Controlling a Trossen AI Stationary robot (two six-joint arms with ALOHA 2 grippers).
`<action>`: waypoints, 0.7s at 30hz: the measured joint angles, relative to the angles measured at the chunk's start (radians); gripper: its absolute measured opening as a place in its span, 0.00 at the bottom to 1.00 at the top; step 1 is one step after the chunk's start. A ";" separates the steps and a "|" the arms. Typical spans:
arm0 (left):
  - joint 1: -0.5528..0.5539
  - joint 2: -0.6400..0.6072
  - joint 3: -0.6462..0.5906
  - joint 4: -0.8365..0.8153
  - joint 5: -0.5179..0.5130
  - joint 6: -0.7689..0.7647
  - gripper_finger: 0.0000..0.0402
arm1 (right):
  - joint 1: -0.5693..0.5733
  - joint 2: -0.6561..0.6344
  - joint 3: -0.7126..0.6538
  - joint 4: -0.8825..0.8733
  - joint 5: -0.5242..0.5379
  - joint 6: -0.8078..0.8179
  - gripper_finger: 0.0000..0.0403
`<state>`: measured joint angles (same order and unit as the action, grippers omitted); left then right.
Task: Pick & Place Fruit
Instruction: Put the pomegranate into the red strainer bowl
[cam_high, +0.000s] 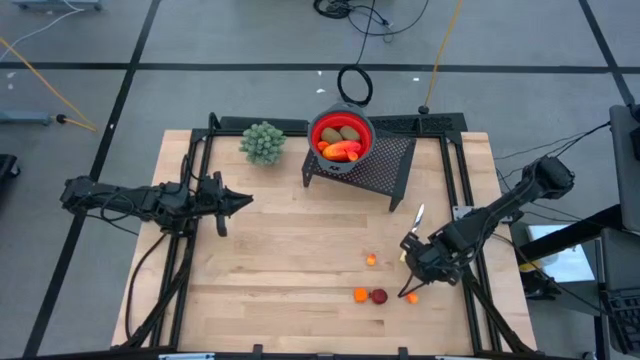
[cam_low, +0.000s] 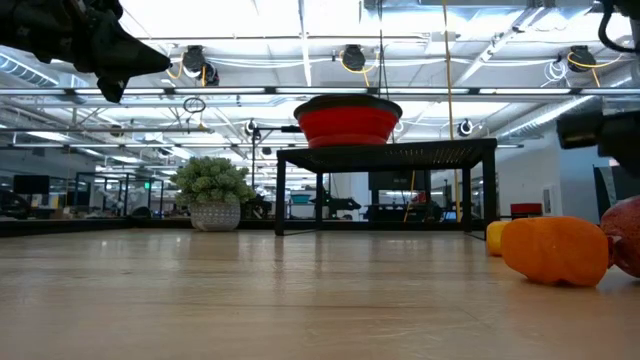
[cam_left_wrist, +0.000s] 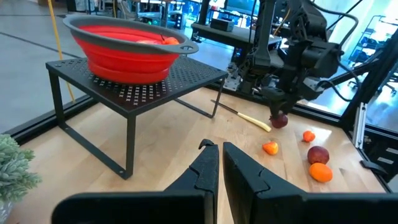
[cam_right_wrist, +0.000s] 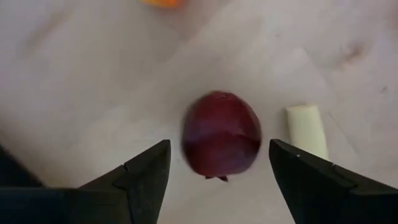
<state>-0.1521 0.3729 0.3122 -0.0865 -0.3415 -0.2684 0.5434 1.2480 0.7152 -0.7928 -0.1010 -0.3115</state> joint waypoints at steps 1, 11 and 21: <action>0.000 0.000 0.000 0.000 0.000 0.000 0.05 | 0.000 0.000 -0.009 0.010 0.021 0.001 0.66; 0.000 0.000 0.000 0.000 0.000 0.001 0.05 | 0.000 0.000 -0.053 0.087 0.073 -0.016 0.66; 0.000 0.000 0.000 0.000 0.000 0.003 0.05 | 0.000 0.000 -0.059 0.116 0.074 -0.017 0.66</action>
<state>-0.1520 0.3729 0.3122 -0.0864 -0.3416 -0.2653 0.5430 1.2480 0.6559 -0.6766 -0.0273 -0.3286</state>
